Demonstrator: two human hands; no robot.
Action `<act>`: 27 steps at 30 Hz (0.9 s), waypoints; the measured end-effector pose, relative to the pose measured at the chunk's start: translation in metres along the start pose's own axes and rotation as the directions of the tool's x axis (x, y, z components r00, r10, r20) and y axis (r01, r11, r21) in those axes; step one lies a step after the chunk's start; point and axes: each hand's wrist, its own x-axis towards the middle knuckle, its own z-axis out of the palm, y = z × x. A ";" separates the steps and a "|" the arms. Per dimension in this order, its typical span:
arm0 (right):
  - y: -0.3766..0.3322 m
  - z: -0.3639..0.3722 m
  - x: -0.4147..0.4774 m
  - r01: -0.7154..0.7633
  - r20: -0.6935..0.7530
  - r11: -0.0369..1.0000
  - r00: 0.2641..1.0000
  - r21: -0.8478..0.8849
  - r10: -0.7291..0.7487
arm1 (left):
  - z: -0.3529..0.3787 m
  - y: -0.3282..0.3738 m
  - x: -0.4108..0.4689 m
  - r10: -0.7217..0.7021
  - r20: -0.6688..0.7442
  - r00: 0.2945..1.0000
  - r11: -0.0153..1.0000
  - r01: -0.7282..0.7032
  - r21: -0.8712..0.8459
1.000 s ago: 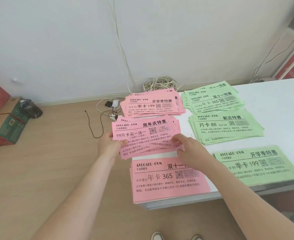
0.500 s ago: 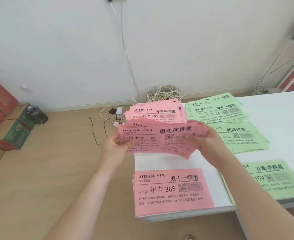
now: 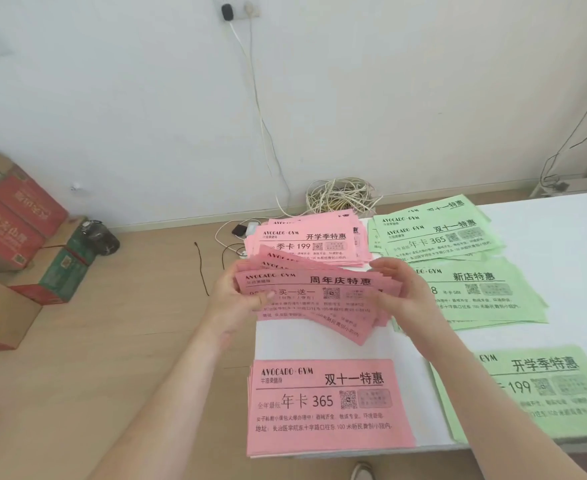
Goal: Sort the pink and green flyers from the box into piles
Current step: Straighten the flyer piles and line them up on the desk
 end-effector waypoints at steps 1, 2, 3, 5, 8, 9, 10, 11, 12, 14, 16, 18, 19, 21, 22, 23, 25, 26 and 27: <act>0.001 0.000 0.000 0.009 -0.014 0.999 1.000 0.042 -0.008 | 0.001 0.000 0.001 0.003 -0.004 1.000 1.000 -0.003 -0.005; 0.001 0.001 0.000 0.018 -0.029 0.997 0.999 0.076 -0.016 | 0.003 0.001 0.002 0.008 -0.002 1.000 1.000 -0.008 0.002; 0.001 0.002 0.000 0.021 -0.043 0.995 0.999 0.097 -0.016 | 0.003 0.001 0.002 0.006 0.001 1.000 1.000 -0.006 0.006; 0.005 0.005 0.002 0.034 -0.073 0.995 0.997 0.099 -0.027 | 0.004 0.000 0.000 0.000 0.008 1.000 1.000 0.000 -0.011; 0.012 0.012 0.002 0.054 -0.098 0.997 0.993 -0.051 -0.059 | 0.009 -0.004 -0.001 -0.002 -0.002 1.000 1.000 0.002 -0.005; 0.013 0.015 0.002 0.060 -0.121 0.990 0.990 -0.124 -0.075 | 0.013 -0.006 -0.002 0.001 -0.014 1.000 1.000 -0.001 -0.004; 0.013 0.018 0.002 0.083 -0.144 0.982 0.984 -0.168 -0.108 | 0.016 -0.007 -0.003 0.012 -0.033 0.999 1.000 -0.012 -0.008; 0.011 0.021 0.000 0.127 -0.165 0.975 0.974 -0.182 -0.158 | 0.017 -0.006 -0.004 0.025 -0.056 0.998 1.000 -0.026 -0.016; 0.008 0.024 -0.002 0.187 -0.182 0.965 0.958 -0.183 -0.220 | 0.018 -0.006 -0.004 0.050 -0.071 0.996 0.998 -0.052 -0.022; 0.004 0.027 -0.005 0.302 -0.189 0.926 0.919 -0.226 -0.346 | 0.016 -0.003 -0.004 0.118 -0.082 0.990 0.993 -0.119 -0.012; 0.006 0.026 -0.006 0.342 -0.148 0.860 0.895 -0.379 -0.422 | 0.010 -0.006 -0.004 0.188 -0.065 0.980 0.982 -0.187 0.025; 0.014 0.024 -0.007 0.369 -0.078 0.750 0.871 -0.549 -0.485 | 0.005 -0.009 -0.004 0.257 -0.034 0.966 0.964 -0.253 0.080; 0.019 0.024 -0.008 0.374 -0.049 0.707 0.866 -0.600 -0.498 | 0.004 -0.009 -0.005 0.288 -0.016 0.958 0.950 -0.283 0.129; 0.023 0.025 -0.009 0.340 -0.031 0.679 0.882 -0.651 -0.471 | -0.001 -0.009 -0.004 0.353 0.045 0.935 0.893 -0.351 0.282; 0.026 0.026 -0.010 0.313 -0.037 0.670 0.891 -0.673 -0.452 | -0.002 -0.009 -0.003 0.380 0.092 0.920 0.846 -0.386 0.367; 0.027 0.027 -0.011 0.297 -0.040 0.653 0.893 -0.697 -0.449 | -0.003 -0.009 -0.003 0.401 0.138 0.905 0.797 -0.420 0.435; 0.029 0.029 -0.010 0.310 -0.040 0.614 0.872 -0.726 -0.487 | -0.004 -0.010 -0.001 0.431 0.195 0.881 0.740 -0.469 0.482; 0.029 0.029 -0.010 0.329 -0.041 0.604 0.856 -0.726 -0.516 | -0.005 -0.011 0.000 0.450 0.202 0.870 0.729 -0.489 0.478; 0.029 0.030 -0.010 0.348 -0.047 0.606 0.841 -0.716 -0.539 | -0.006 -0.012 0.002 0.471 0.199 0.859 0.725 -0.506 0.467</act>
